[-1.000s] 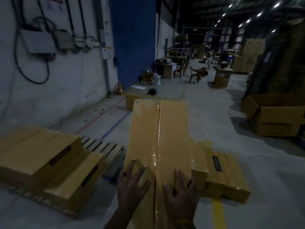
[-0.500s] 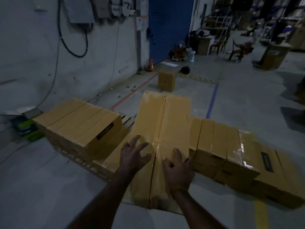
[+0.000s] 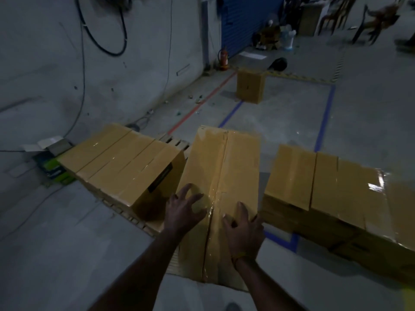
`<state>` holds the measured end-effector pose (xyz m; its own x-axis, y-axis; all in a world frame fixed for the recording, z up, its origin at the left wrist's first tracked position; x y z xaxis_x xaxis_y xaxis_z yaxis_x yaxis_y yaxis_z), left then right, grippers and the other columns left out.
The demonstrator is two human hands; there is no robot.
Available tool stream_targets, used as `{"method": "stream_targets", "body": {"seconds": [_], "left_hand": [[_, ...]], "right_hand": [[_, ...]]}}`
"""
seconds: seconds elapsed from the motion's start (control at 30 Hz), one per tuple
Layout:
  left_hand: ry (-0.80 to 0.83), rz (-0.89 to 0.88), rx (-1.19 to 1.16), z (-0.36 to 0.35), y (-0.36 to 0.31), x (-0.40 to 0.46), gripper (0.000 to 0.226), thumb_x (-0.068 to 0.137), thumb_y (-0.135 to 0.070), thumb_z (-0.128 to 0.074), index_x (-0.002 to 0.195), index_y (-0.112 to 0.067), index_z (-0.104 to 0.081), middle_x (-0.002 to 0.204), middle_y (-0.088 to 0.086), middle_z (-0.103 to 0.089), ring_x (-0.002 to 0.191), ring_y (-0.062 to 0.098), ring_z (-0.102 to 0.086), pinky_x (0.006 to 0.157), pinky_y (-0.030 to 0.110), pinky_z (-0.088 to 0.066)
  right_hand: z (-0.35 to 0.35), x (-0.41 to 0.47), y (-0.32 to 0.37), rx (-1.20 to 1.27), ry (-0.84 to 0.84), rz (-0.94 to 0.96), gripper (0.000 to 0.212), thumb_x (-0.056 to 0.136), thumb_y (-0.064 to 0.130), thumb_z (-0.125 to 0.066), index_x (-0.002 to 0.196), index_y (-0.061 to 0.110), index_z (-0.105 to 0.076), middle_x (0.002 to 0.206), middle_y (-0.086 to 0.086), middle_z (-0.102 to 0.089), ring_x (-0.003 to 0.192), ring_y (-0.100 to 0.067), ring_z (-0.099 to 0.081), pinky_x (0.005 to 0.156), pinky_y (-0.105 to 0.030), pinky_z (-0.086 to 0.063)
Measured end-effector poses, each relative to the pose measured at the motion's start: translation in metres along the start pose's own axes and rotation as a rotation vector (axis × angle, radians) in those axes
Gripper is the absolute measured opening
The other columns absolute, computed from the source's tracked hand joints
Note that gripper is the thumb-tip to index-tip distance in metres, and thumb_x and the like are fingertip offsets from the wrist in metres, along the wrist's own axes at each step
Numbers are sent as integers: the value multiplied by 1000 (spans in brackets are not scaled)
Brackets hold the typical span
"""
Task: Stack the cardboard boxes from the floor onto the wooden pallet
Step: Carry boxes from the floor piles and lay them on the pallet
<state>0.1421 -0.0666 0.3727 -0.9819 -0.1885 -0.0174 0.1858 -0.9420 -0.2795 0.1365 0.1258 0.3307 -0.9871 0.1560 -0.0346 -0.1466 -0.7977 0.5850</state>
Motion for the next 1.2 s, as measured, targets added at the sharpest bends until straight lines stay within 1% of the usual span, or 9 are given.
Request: {"method": "stream_targets", "body": {"seconds": [0.07, 0.2, 0.43, 0.53, 0.63, 0.73, 0.9, 1.07, 1.2], "left_hand": [[24, 12, 7, 2, 13, 20, 62, 82, -70, -60, 138, -48, -47, 161, -11, -15, 139, 38, -31, 109, 52, -35], [75, 6, 11, 0, 45, 58, 63, 81, -73, -57, 138, -49, -45, 161, -11, -14, 137, 37, -34, 109, 51, -35], [106, -49, 11, -15, 120, 137, 65, 78, -77, -54, 137, -52, -40, 160, -13, -12, 137, 36, -34, 107, 52, -40], [146, -69, -22, -23, 163, 171, 64, 78, -76, -55, 136, -52, -41, 160, -14, -13, 138, 36, -32, 107, 53, -40], [185, -120, -34, -37, 218, 210, 65, 77, -79, -46, 136, -52, -41, 160, -14, -12, 139, 34, -33, 108, 51, -39], [232, -169, -35, -59, 269, 248, 64, 80, -79, -43, 138, -51, -40, 161, -14, -9, 140, 32, -31, 109, 51, -39], [245, -212, -59, -115, 335, 299, 60, 80, -77, -49, 134, -50, -47, 160, -11, -18, 135, 34, -38, 101, 51, -46], [253, -191, -64, -179, 381, 330, 58, 79, -74, -52, 131, -48, -52, 158, -8, -26, 130, 40, -42, 96, 58, -49], [259, -219, -76, -214, 404, 350, 56, 78, -71, -56, 128, -46, -56, 156, -7, -31, 129, 40, -43, 93, 56, -51]], "right_hand": [[-14, 14, 12, 4, 12, -12, 70, 84, 66, -60, 145, 38, -42, 142, -17, -35, 121, -37, -48, 96, -50, -46], [-41, 37, 36, 15, 95, -58, 69, 86, 69, -53, 147, 42, -35, 150, -16, -29, 126, -35, -44, 99, -50, -45], [-108, 74, 94, -9, 101, -139, 68, 89, 66, -53, 149, 43, -33, 154, -13, -19, 133, -34, -37, 105, -51, -41], [-153, 86, 124, -64, 97, -189, 70, 89, 69, -50, 151, 43, -29, 155, -13, -17, 132, -33, -38, 106, -50, -40], [-209, 98, 156, -142, 104, -251, 74, 87, 76, -42, 152, 45, -22, 153, -13, -21, 131, -31, -41, 104, -49, -43], [-269, 114, 177, -150, 123, -358, 78, 84, 80, -40, 150, 50, -11, 153, -9, -18, 135, -28, -37, 107, -51, -42], [-355, 138, 191, -160, 194, -484, 78, 86, 79, -37, 152, 52, -4, 156, -8, -12, 137, -27, -32, 110, -49, -34], [-431, 161, 176, -140, 233, -468, 79, 88, 75, -40, 154, 50, -5, 157, -10, -11, 140, -31, -28, 113, -52, -31], [-477, 164, 162, -84, 266, -450, 78, 90, 71, -40, 154, 50, 0, 160, -11, -4, 145, -33, -21, 115, -55, -26]]}}
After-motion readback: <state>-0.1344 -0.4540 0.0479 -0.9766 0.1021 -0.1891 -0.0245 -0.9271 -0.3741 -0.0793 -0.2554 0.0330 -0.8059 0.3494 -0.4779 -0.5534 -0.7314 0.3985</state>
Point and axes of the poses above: each hand's wrist, its own x-axis towards the middle knuckle, its own z-axis out of the back of the hand, y = z × x, the point moved 1 cm from there along x, towards the middle knuckle
